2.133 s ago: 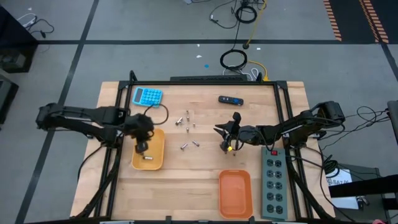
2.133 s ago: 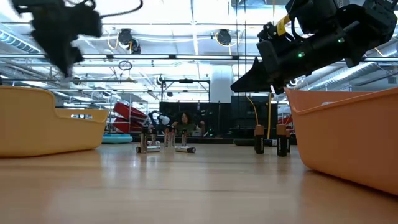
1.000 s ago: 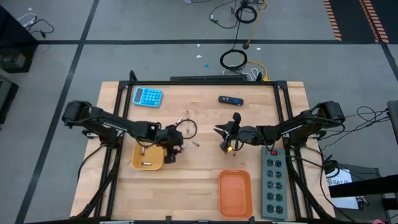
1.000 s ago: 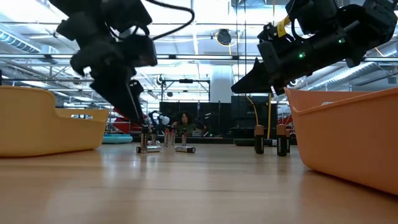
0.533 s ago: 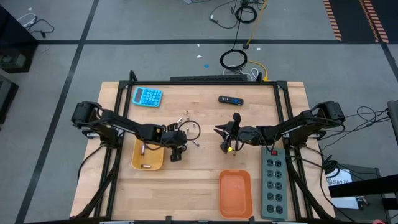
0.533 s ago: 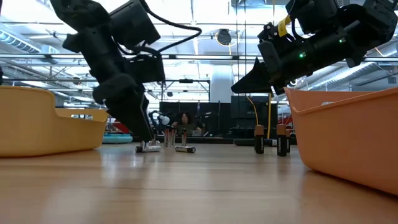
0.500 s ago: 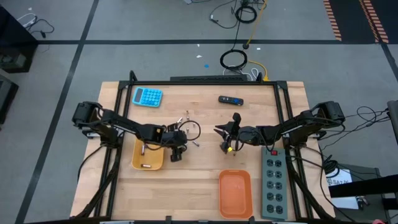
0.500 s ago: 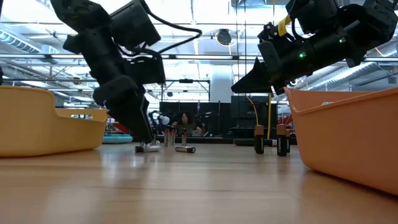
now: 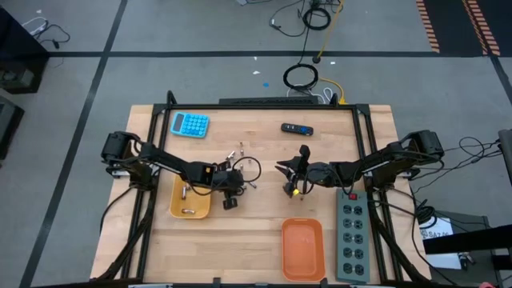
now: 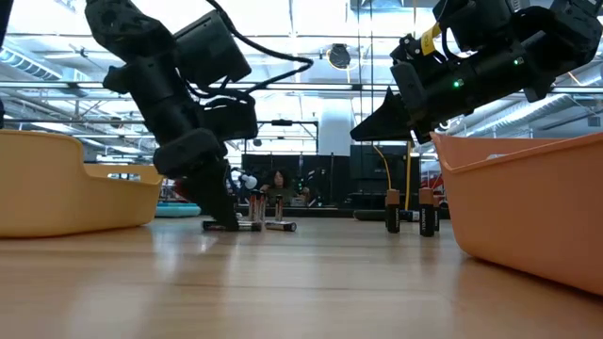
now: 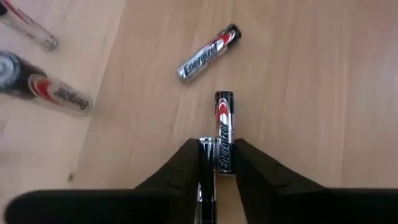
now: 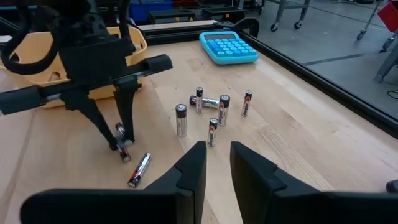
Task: Sort batteries
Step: Put the silver battery into the yellow bin
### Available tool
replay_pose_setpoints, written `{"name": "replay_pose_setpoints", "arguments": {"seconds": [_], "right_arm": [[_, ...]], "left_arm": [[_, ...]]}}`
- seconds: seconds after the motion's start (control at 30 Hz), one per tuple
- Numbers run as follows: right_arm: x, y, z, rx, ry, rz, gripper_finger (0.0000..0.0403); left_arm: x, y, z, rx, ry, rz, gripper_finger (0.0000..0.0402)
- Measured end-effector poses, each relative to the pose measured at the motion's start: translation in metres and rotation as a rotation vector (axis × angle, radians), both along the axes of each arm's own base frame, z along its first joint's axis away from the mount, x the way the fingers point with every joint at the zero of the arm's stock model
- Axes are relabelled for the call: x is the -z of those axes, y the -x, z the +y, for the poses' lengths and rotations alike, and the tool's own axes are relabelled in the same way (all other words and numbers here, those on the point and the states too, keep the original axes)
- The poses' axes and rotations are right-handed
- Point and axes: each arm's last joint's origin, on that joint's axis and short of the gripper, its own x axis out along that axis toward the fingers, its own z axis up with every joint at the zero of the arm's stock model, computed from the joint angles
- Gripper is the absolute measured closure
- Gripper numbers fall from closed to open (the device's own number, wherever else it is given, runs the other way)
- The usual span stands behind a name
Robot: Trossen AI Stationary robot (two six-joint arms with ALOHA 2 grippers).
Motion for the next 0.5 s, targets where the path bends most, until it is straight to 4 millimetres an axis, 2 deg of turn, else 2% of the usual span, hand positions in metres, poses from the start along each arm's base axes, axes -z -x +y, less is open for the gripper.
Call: {"name": "replay_pose_setpoints", "arguments": {"seconds": [0.03, 0.13, 0.17, 0.37, 0.5], "right_arm": [[0.0000, 0.0000, 0.0000, 0.000, 0.000, 0.000, 0.0339], [0.0000, 0.0000, 0.0000, 0.000, 0.000, 0.000, 0.0339], [0.0000, 0.0000, 0.0001, 0.000, 0.000, 0.000, 0.0339], [-0.0001, 0.0000, 0.0014, -0.005, 0.000, -0.001, 0.0339], [-0.0001, 0.0001, 0.0026, -0.010, 0.002, -0.001, 0.0339]], "left_arm": [[0.0005, -0.0008, 0.0001, 0.010, -0.008, -0.003, 0.0328], [0.0010, -0.0020, 0.0008, 0.016, -0.012, -0.009, 0.0387], [0.0010, -0.0019, 0.0008, 0.016, -0.013, -0.007, 0.0396], [0.0002, -0.0017, 0.0011, 0.009, -0.013, -0.015, 0.0396], [-0.0048, 0.0011, 0.0020, -0.001, -0.042, -0.025, 0.0371]]}}
